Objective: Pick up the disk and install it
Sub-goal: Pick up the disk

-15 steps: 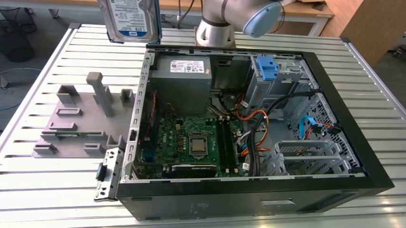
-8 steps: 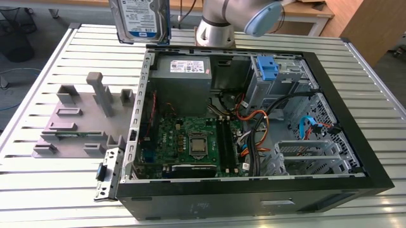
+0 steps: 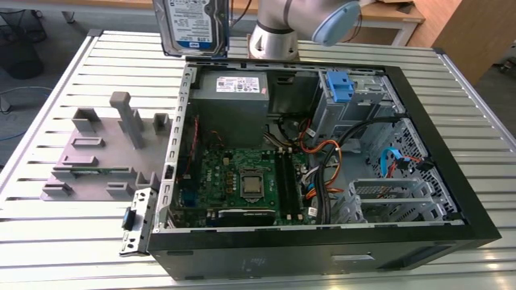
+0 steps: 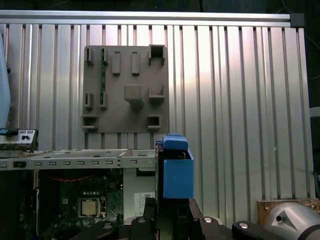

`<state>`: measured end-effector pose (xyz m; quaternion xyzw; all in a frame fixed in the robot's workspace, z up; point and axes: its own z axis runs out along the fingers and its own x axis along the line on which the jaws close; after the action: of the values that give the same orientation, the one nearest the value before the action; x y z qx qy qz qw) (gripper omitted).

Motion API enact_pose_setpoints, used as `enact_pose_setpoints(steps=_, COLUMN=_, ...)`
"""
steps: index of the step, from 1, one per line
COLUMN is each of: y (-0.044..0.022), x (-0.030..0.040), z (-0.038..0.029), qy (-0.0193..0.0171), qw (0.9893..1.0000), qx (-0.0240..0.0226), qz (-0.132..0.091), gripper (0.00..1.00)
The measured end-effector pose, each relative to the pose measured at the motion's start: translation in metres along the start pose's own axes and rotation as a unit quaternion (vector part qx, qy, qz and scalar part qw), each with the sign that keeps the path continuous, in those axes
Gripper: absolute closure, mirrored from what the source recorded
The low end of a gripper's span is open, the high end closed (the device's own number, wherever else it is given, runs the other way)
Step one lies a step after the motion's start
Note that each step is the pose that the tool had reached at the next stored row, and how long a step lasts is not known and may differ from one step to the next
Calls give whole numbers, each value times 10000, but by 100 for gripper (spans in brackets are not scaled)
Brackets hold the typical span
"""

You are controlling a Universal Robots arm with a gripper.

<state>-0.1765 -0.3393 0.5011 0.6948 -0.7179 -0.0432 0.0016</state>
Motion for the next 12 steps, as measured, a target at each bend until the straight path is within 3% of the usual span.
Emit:
enact_pose_setpoints(steps=6, y=-125, x=-4, z=-2, qy=0, qw=10000, qx=0, qz=0, gripper=65)
enact_pose_setpoints(steps=12, y=-130, x=-4, z=-3, qy=0, qw=10000, qx=0, qz=0, gripper=65)
